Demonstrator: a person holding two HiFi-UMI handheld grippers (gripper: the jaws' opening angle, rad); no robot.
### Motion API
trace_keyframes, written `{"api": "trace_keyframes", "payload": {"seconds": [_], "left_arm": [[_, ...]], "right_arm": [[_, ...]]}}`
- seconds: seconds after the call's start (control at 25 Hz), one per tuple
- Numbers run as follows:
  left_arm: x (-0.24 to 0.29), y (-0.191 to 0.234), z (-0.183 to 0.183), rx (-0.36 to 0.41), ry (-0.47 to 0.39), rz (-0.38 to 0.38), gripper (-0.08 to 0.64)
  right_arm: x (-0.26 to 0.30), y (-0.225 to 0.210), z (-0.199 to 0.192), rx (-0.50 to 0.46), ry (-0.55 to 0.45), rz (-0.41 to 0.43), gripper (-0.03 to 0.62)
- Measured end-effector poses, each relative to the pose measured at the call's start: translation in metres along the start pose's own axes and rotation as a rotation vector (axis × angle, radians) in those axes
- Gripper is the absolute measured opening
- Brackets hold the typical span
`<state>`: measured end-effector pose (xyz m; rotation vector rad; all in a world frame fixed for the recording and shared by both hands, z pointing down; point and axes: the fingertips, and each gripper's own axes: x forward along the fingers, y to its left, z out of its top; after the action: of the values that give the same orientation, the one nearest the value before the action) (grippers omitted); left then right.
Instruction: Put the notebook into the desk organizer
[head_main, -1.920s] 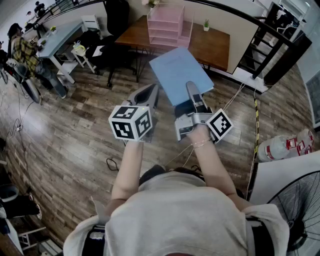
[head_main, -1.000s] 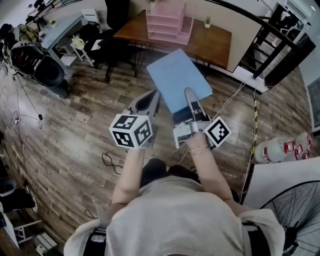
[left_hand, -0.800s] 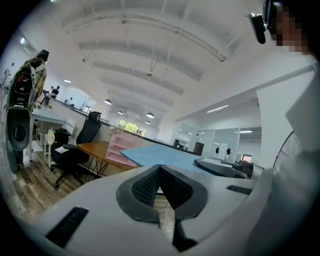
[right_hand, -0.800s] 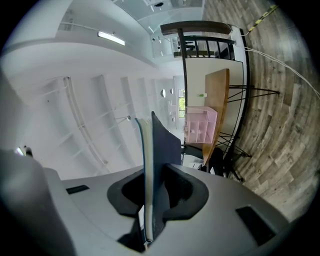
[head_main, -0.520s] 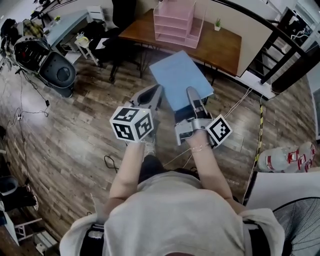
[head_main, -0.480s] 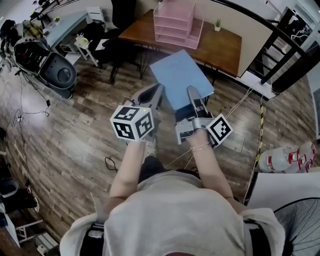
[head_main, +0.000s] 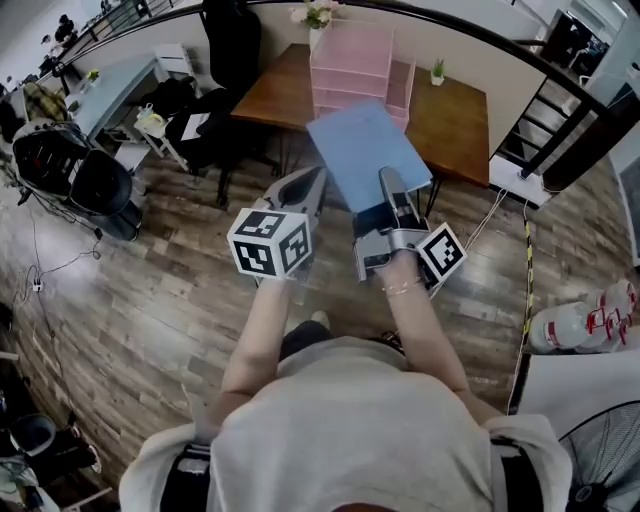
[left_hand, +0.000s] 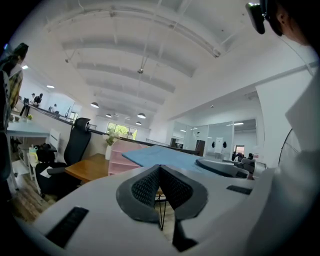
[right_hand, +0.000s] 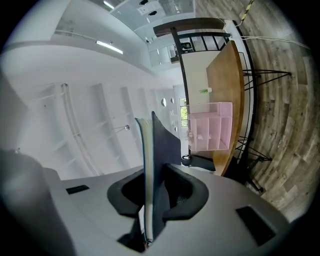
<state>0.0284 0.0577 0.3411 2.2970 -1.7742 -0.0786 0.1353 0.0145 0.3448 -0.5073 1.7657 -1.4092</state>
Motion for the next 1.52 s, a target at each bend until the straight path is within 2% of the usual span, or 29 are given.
{"api": "trace_keyframes", "payload": {"seconds": [0.24, 0.36, 0.68, 0.84, 1.24, 1.52], "left_arm": [[0.027, 0.054, 0.011, -0.016, 0.008, -0.054, 0.002], [0.035, 0.075, 0.009, -0.051, 0.017, -0.068, 0.002], [0.054, 0.098, 0.002, -0.093, 0.029, -0.096, 0.002], [0.064, 0.107, -0.001, -0.114, 0.039, -0.105, 0.002], [0.118, 0.133, 0.011, -0.11, 0.038, -0.117, 0.002], [0.178, 0.16, 0.027, -0.089, 0.043, -0.131, 0.002]], "right_arm": [[0.05, -0.014, -0.013, -0.025, -0.044, 0.01, 0.06], [0.063, -0.027, -0.018, -0.037, -0.049, -0.024, 0.06], [0.091, -0.055, -0.015, -0.028, -0.084, -0.063, 0.061], [0.104, -0.063, -0.016, -0.011, -0.073, -0.048, 0.06], [0.163, -0.085, 0.004, 0.017, -0.061, -0.026, 0.06], [0.225, -0.097, 0.042, 0.003, -0.088, 0.006, 0.06]]}}
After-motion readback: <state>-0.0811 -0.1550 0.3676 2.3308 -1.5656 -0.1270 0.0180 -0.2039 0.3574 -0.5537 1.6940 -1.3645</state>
